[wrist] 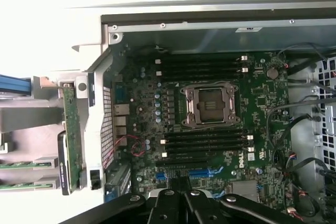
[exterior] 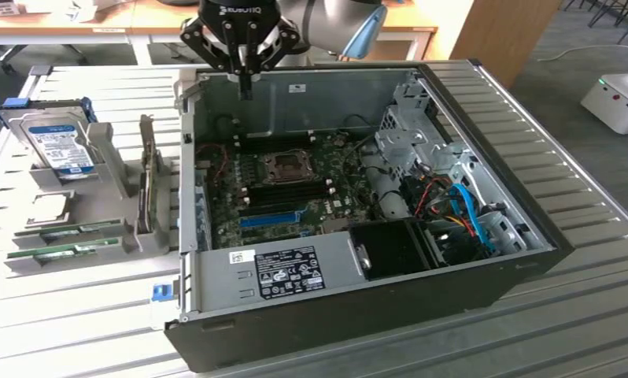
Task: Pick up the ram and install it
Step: 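Reach for the ram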
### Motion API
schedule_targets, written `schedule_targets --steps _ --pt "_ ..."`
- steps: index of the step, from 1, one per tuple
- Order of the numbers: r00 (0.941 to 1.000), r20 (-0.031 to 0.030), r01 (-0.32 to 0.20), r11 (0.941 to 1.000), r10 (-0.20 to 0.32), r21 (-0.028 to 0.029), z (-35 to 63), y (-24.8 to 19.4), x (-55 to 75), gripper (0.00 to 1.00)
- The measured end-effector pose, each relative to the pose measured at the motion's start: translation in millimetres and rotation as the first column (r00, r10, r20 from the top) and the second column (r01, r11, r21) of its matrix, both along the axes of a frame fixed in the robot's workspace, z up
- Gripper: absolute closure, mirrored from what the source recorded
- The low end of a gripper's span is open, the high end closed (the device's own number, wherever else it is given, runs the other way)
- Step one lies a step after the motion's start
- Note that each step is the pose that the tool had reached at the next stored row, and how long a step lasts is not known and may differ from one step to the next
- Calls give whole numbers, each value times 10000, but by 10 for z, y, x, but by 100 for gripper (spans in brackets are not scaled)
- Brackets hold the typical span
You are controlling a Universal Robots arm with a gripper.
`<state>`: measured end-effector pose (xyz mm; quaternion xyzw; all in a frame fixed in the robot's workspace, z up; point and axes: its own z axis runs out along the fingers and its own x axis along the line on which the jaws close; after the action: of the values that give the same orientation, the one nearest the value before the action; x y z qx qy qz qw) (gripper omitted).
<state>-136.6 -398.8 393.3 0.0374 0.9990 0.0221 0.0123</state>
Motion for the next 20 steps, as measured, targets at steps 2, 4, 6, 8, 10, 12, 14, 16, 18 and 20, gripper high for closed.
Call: schedule_targets --steps 2,4,6,8,10,12,14,16,18,20 --pt "10000 0 0 10000 0 0 0 0 -17 89" --pt "10000 -3 -1 10000 1 0 0 0 -35 89" --pt "10000 -5 0 10000 0 0 0 0 -53 89" --pt "10000 -6 0 10000 0 0 0 0 -70 89" --pt "10000 -9 0 10000 0 1 -1 0 -89 89" --pt "10000 -13 1 10000 -1 0 0 0 -104 89" --pt "10000 -16 -1 10000 1 0 0 0 -118 89" --pt "10000 -21 0 10000 0 0 0 0 -132 89" --pt "10000 -27 0 10000 0 0 -1 0 -145 89" --pt "10000 -33 0 10000 0 1 -1 0 -157 89"
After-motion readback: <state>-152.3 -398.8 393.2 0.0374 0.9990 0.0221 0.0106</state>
